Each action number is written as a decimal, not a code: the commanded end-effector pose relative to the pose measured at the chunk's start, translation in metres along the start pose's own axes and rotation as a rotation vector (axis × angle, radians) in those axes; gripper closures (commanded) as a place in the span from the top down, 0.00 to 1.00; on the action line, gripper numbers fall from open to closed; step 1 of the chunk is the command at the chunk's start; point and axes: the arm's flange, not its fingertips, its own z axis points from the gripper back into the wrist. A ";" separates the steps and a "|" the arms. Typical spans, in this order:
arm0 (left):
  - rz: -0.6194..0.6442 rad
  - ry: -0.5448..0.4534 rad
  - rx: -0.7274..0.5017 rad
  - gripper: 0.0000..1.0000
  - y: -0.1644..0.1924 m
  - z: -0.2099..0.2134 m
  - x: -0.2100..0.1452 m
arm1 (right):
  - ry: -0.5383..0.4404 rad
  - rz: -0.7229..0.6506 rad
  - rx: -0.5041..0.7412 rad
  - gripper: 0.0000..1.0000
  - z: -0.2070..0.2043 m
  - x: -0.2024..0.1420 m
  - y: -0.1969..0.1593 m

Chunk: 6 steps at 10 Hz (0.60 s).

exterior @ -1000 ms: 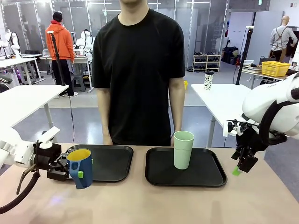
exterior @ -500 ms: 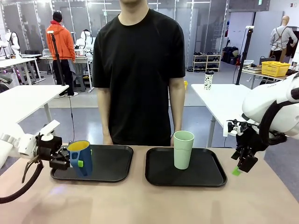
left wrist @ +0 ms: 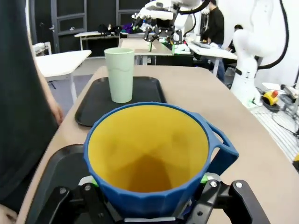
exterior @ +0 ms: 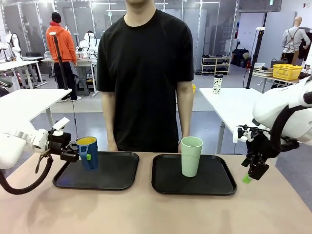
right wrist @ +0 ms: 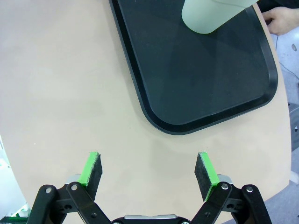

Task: Sort and store the cups by type.
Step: Pick up the Handle plastic cup and place it into the empty Flat Tray.

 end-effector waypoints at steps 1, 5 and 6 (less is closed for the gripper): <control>-0.014 -0.015 0.025 0.76 0.021 0.002 0.008 | -0.007 -0.001 -0.004 1.00 -0.001 0.000 -0.001; -0.007 -0.035 0.014 0.76 0.034 0.010 -0.002 | -0.007 -0.001 -0.004 1.00 -0.001 0.000 -0.001; -0.023 -0.022 0.012 0.76 0.036 0.012 -0.007 | -0.007 -0.001 -0.004 1.00 -0.001 0.000 -0.001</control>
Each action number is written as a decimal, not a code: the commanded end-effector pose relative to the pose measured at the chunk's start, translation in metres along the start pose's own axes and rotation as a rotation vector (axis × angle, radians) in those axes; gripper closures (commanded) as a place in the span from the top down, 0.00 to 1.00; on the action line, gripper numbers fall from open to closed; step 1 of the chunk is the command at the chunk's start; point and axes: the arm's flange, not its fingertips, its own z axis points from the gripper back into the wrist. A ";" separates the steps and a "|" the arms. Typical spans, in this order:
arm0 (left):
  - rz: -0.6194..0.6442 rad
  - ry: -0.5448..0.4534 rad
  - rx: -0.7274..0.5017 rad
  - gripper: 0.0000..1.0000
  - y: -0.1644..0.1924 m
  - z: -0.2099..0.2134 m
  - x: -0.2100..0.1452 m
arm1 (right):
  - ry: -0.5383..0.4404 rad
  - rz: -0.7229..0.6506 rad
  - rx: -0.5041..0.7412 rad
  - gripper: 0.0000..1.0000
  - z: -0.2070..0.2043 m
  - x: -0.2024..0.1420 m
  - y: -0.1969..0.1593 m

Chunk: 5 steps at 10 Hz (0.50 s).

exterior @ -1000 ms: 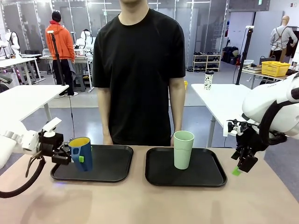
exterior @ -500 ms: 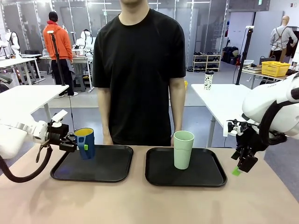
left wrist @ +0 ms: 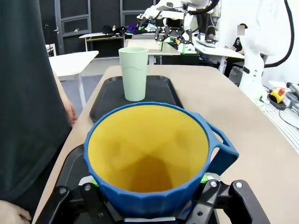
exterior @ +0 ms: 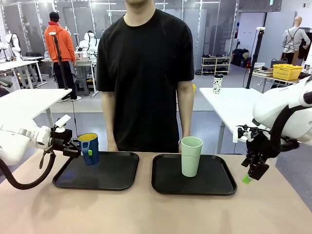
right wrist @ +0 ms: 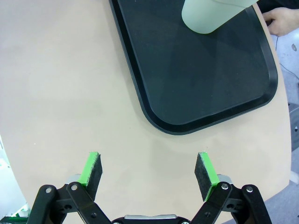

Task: Sort and store the cups by type.
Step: Pick up the Handle plastic cup and place it into the empty Flat Tray.

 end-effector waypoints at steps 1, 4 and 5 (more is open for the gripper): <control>-0.026 -0.020 -0.002 0.76 0.011 0.003 -0.003 | -0.007 -0.001 -0.004 1.00 -0.001 0.000 -0.001; -0.013 -0.030 -0.002 0.76 0.016 -0.002 -0.019 | -0.007 -0.001 -0.004 1.00 -0.001 0.000 -0.001; -0.008 -0.030 -0.010 0.76 0.019 -0.004 -0.026 | -0.007 -0.001 -0.004 1.00 -0.001 0.000 -0.001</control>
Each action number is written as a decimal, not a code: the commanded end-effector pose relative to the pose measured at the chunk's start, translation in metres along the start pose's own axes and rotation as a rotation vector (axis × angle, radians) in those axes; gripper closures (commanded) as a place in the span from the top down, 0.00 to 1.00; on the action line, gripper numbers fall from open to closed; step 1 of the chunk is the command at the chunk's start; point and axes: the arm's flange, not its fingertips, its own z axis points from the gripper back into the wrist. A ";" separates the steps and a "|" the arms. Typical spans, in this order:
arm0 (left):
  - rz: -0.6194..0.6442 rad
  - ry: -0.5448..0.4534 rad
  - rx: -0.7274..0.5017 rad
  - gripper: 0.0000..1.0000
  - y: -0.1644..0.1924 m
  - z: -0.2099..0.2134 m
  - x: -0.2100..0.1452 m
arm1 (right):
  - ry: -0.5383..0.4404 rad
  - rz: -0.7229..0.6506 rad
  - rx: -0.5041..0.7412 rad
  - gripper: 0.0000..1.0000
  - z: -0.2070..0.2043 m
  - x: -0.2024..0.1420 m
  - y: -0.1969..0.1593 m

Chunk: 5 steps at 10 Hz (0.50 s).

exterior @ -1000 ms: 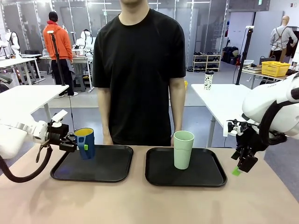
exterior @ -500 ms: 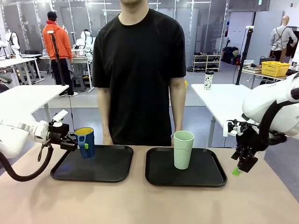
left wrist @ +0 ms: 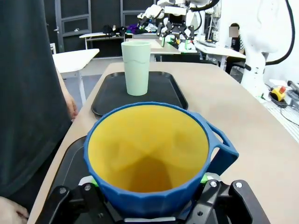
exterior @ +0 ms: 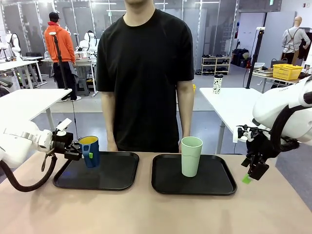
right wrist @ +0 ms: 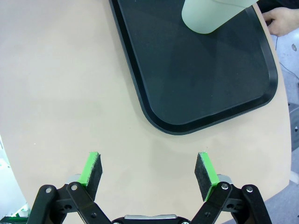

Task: Sort and store the cups by type.
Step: Pick up the Handle plastic cup and place it into the empty Flat Tray.

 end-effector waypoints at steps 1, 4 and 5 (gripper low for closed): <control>-0.010 -0.013 0.002 0.76 0.010 -0.001 -0.007 | -0.007 -0.001 -0.004 1.00 -0.001 0.000 -0.001; -0.015 -0.007 0.011 0.76 0.013 -0.005 -0.016 | -0.007 -0.001 -0.004 1.00 -0.001 0.000 -0.001; -0.019 0.006 0.010 0.76 0.014 -0.006 -0.019 | -0.007 -0.001 -0.004 1.00 -0.001 0.000 -0.001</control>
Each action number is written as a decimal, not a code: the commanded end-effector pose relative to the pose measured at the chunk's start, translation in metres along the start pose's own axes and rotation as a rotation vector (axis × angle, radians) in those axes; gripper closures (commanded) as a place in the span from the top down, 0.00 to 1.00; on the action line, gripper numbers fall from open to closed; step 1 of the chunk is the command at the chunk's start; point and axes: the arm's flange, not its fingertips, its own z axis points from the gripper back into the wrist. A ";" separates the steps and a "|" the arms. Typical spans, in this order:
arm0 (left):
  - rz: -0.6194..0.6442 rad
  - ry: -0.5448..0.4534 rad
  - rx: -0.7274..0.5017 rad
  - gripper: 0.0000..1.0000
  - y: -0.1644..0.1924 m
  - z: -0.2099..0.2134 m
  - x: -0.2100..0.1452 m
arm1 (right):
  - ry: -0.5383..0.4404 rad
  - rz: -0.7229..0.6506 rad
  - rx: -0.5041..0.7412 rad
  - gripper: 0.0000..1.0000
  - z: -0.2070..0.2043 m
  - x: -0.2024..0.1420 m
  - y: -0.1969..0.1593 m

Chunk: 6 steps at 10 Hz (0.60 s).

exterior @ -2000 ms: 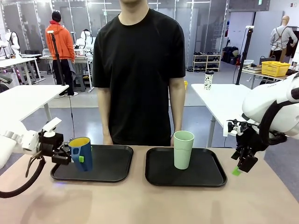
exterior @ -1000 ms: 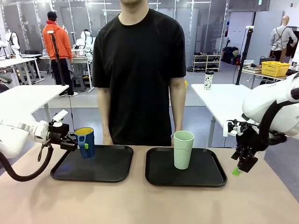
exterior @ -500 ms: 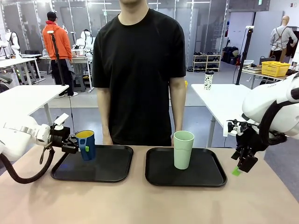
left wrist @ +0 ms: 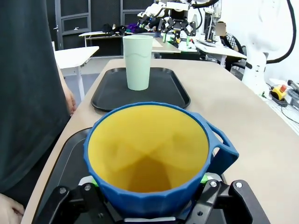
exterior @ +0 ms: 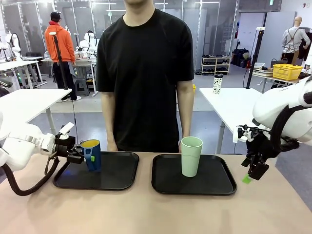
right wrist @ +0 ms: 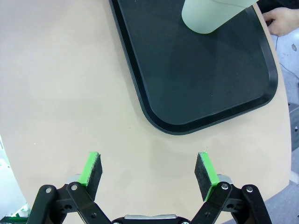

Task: Sort and store the cups by type.
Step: Pick up the Handle plastic cup and place it into the empty Flat Tray.

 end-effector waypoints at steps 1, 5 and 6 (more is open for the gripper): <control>-0.026 0.006 0.015 0.76 0.009 -0.002 -0.007 | -0.007 -0.001 -0.004 1.00 -0.001 0.000 -0.001; -0.023 0.019 0.022 0.76 0.014 -0.002 -0.017 | -0.007 -0.001 -0.004 1.00 -0.001 0.000 -0.001; -0.020 0.015 0.020 0.76 0.015 -0.002 -0.020 | -0.007 -0.001 -0.004 1.00 -0.001 0.000 -0.001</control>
